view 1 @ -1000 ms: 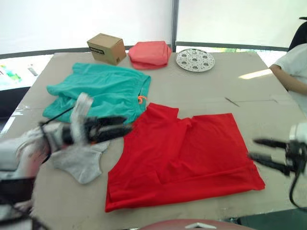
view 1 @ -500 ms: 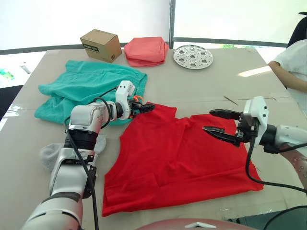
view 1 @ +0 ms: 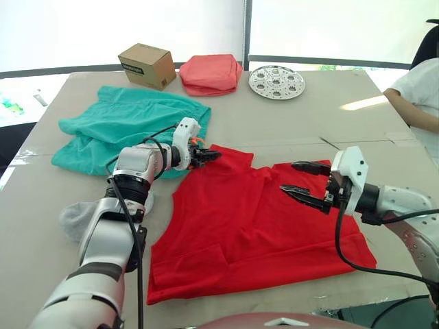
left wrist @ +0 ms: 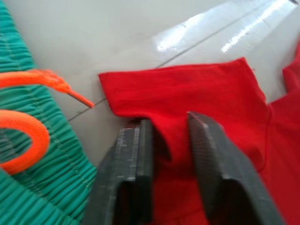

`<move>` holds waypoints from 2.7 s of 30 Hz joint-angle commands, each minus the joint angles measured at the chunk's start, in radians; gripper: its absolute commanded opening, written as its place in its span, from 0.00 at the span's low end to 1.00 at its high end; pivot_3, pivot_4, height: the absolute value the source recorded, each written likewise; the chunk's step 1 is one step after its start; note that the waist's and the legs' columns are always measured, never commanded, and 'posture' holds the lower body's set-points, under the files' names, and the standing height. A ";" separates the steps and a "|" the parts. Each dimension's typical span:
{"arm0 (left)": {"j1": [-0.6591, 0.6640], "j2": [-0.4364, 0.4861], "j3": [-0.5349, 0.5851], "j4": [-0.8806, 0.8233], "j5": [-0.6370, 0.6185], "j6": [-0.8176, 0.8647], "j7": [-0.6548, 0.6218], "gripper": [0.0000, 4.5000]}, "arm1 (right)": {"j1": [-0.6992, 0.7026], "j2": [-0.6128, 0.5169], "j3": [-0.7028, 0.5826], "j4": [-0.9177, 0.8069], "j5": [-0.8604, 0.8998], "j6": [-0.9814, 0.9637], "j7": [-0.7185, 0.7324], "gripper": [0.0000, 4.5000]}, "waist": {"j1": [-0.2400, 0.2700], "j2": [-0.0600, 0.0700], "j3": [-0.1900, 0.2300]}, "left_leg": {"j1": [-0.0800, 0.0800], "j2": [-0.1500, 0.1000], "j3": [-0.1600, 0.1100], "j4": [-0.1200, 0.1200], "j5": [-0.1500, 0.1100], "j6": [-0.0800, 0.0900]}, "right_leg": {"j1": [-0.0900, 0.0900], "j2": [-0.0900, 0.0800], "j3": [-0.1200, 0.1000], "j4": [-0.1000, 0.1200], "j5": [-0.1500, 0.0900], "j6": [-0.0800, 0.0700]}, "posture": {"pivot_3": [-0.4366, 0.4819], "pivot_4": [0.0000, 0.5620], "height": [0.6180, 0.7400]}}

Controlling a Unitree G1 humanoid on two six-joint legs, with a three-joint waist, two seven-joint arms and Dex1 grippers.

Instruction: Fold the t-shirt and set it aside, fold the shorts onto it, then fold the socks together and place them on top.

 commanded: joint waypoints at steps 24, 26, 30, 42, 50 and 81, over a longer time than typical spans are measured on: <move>0.510 0.292 0.221 -0.513 -0.272 0.138 -0.117 0.72 | 0.012 0.039 0.078 0.057 -0.118 -0.039 -0.012 0.66 | -0.006 0.002 0.001 | 0.001 0.003 0.001 -0.001 0.000 0.001 | -0.002 -0.003 -0.001 0.001 0.001 0.000 | 0.48 0.27 1.00; 0.487 0.273 0.248 -0.533 -0.315 0.296 -0.040 0.72 | 0.018 0.041 0.083 0.055 -0.125 -0.040 -0.012 0.66 | -0.004 0.001 0.001 | 0.001 0.002 0.001 -0.001 0.000 0.001 | -0.002 -0.003 -0.001 0.001 0.001 0.000 | 0.48 0.27 1.00; 0.394 0.203 0.337 -0.511 -0.379 0.574 0.143 0.72 | 0.026 0.043 0.098 0.047 -0.135 -0.035 -0.012 0.66 | 0.001 0.000 0.000 | 0.001 0.002 0.000 0.000 0.000 0.000 | -0.001 -0.003 -0.001 0.001 -0.001 0.002 | 0.48 0.27 1.00; 0.220 0.004 0.592 -0.393 -0.338 0.842 0.501 0.72 | 0.025 0.038 0.099 0.054 -0.146 -0.033 0.001 0.66 | -0.004 -0.001 0.000 | 0.003 0.000 -0.002 -0.002 0.004 -0.007 | 0.001 0.000 -0.001 0.001 0.003 0.003 | 0.48 0.27 1.00; 0.285 -0.014 0.537 -0.537 -0.388 0.732 0.423 0.04 | 0.028 0.015 0.052 0.045 -0.159 0.029 -0.052 0.66 | 0.000 -0.001 0.000 | 0.003 0.000 -0.002 -0.001 0.004 -0.007 | 0.001 -0.001 0.000 0.001 0.001 -0.001 | 0.48 0.27 1.00; 0.928 0.245 0.282 -0.945 -0.145 -0.537 -0.382 0.01 | -0.670 -0.261 0.507 0.737 -0.615 0.114 0.299 0.66 | -0.004 0.007 0.004 | 0.000 0.002 0.003 -0.003 0.001 -0.001 | -0.004 -0.004 0.000 -0.002 0.001 -0.002 | 0.48 0.27 1.00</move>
